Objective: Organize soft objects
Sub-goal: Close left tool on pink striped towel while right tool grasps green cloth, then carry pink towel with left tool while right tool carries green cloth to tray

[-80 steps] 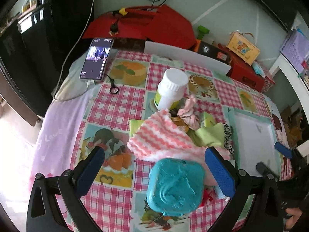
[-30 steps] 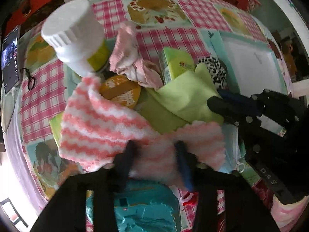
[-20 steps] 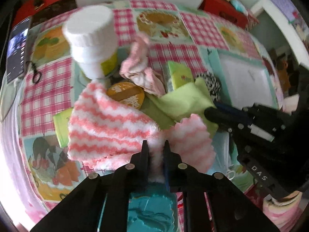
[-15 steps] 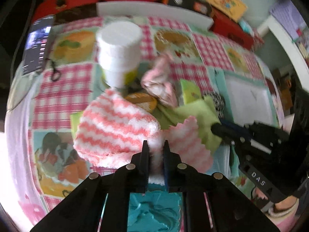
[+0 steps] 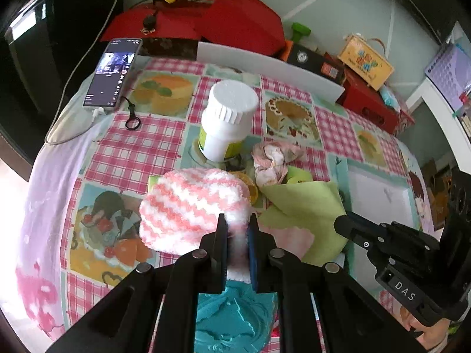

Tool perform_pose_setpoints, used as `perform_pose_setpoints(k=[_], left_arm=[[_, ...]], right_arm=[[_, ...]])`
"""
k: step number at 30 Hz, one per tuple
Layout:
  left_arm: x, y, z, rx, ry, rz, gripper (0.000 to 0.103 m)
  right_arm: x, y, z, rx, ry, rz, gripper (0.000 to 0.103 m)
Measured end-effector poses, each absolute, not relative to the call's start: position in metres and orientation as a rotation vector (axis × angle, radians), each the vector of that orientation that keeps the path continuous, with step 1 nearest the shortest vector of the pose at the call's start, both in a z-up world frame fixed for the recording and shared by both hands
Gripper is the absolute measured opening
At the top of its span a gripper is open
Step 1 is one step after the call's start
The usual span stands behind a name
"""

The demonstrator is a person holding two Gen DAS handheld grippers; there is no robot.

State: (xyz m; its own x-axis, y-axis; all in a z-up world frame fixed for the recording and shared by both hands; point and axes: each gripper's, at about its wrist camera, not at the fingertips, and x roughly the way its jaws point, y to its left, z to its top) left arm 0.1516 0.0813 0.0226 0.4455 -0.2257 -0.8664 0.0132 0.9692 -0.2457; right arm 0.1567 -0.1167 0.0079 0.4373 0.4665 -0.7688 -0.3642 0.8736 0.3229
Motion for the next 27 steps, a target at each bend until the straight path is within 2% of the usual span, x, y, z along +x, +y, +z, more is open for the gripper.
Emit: perform_pose_setpoints(k=[16,27], left_arm=[[0.134,0.095,0.062,-0.269,0.997,-0.101,0.011],[0.112,0.077,0.124,-0.258,0.850,-0.135,0.011]], right_arm=[[0.135,-0.140,0.052,0.225,0.887,0.545,0.008],[0.108,-0.174,0.103,0.268,0.749,0.509,0.008]])
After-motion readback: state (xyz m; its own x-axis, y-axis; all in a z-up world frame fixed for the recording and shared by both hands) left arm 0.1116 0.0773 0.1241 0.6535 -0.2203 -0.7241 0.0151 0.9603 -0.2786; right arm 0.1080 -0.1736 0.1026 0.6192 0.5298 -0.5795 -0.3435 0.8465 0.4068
